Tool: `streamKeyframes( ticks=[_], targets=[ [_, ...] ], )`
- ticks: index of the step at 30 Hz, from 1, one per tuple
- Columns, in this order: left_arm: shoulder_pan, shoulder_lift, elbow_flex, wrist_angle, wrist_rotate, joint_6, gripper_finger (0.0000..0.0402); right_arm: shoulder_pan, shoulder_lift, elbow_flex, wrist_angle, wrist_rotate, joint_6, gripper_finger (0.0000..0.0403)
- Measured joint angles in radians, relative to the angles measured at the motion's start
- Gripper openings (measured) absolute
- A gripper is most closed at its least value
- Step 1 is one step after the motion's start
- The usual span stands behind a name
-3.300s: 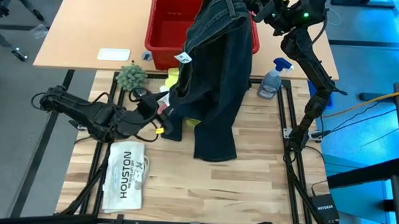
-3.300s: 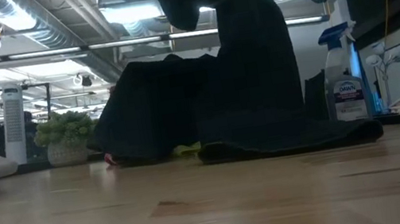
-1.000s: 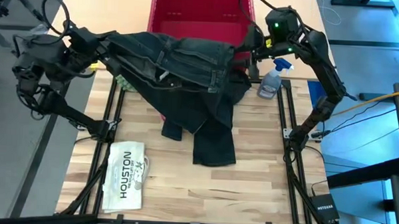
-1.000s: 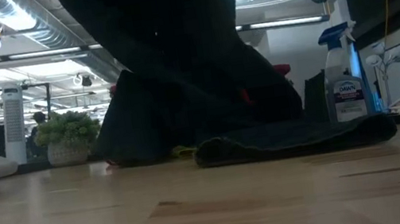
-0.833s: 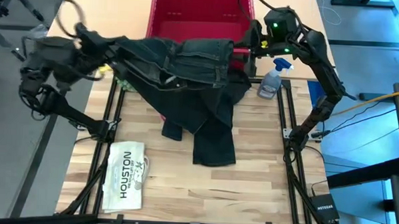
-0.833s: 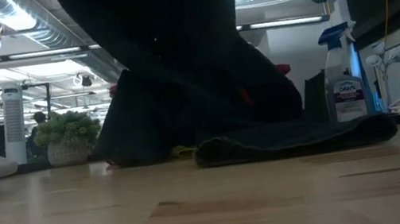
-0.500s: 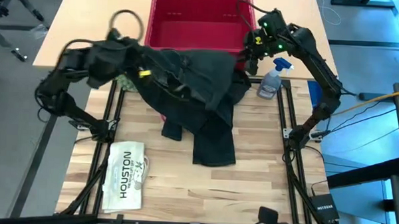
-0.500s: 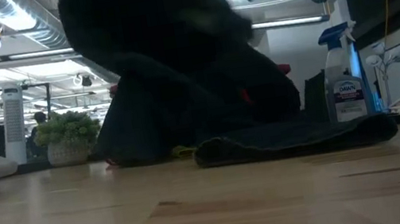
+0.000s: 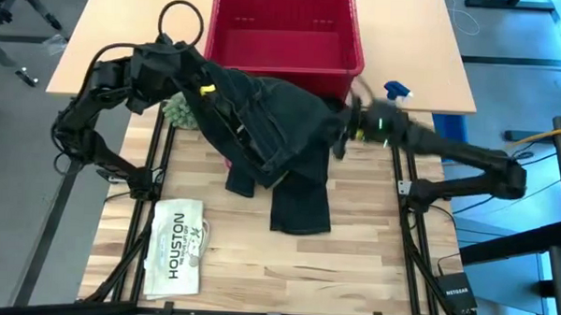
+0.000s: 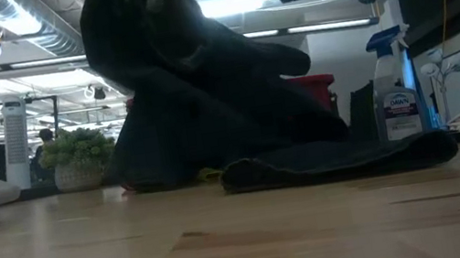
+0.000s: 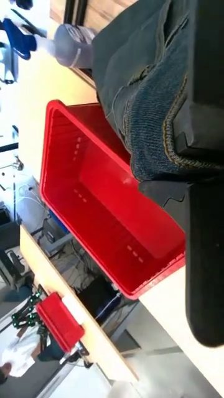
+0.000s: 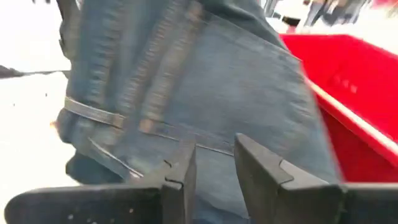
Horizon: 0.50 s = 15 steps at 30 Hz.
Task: Fold laundry
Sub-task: Fold the black jean
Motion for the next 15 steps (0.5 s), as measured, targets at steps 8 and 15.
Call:
streamKeyframes(
  ticks=[8,15],
  targets=[
    [0.0,0.006,0.0,0.015,0.039,-0.021,0.0,0.27,0.131,-0.196,0.491,0.196,0.022,0.0098],
    [0.0,0.007,0.0,0.015,0.041,-0.029,0.0,0.353,0.316,-0.034,0.433,0.282,0.145,0.0089]
  ],
)
